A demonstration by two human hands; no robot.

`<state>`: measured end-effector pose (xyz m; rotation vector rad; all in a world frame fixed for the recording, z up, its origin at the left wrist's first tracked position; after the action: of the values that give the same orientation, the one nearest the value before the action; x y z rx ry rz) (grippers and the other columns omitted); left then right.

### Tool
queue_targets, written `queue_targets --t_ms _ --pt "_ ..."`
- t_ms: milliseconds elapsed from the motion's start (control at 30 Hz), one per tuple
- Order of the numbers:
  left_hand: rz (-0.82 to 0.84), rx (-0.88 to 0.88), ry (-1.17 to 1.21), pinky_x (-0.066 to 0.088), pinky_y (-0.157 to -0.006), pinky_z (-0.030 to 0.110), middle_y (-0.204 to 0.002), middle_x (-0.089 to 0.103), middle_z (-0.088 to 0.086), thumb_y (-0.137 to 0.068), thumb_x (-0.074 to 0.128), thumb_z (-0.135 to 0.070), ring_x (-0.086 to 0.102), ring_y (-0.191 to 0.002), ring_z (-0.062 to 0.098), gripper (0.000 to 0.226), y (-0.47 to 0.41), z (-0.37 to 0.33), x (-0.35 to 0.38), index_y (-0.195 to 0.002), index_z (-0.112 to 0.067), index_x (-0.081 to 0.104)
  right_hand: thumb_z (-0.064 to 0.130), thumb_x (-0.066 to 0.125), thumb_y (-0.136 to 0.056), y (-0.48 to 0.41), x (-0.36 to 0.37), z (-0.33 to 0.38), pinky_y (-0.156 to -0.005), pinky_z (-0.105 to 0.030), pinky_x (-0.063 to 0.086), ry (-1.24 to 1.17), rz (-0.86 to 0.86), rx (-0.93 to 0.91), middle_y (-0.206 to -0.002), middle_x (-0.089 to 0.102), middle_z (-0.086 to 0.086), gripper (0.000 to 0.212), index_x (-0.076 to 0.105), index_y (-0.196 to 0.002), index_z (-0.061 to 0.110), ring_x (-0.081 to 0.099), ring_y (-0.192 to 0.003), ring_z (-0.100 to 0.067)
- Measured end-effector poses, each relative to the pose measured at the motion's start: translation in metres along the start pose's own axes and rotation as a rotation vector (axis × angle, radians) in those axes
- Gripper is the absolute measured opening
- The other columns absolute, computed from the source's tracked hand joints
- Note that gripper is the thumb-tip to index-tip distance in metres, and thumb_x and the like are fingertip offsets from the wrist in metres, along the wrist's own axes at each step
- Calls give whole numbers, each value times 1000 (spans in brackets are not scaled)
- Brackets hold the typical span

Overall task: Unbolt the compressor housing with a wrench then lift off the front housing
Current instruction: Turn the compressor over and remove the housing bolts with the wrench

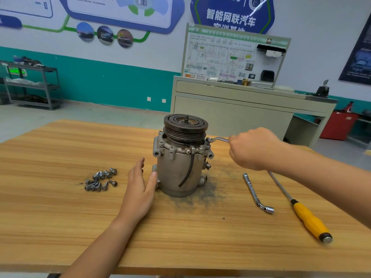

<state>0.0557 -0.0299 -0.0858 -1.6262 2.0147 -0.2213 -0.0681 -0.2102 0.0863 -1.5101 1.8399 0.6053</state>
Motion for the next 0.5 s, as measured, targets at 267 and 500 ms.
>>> queue_targets --t_ms 267,500 --pt "-10 -13 -16 31 -108 37 -142 34 6 -96 44 -31 35 -130 16 56 -4 7 3 -146 -19 22 3 44 -93 -54 13 -5 -65 -29 40 103 -89 33 -76 54 -1 15 56 -95 11 59 -80 -23" --pt "-31 -28 -19 34 -104 34 -141 36 7 -96 43 -32 39 -126 16 55 -6 9 3 -146 -19 23 -1 41 -91 -89 35 -2 -74 -34 40 -202 -393 48 -106 62 -13 23 54 -110 6 57 -98 -31"
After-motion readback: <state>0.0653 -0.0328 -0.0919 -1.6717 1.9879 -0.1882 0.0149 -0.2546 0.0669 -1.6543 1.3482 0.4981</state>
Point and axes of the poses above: each hand's wrist, its own y-axis away from the middle knuckle, its own x-axis out of the palm, z = x × y, the point moved 2 cm from there along -y, towards the middle knuckle
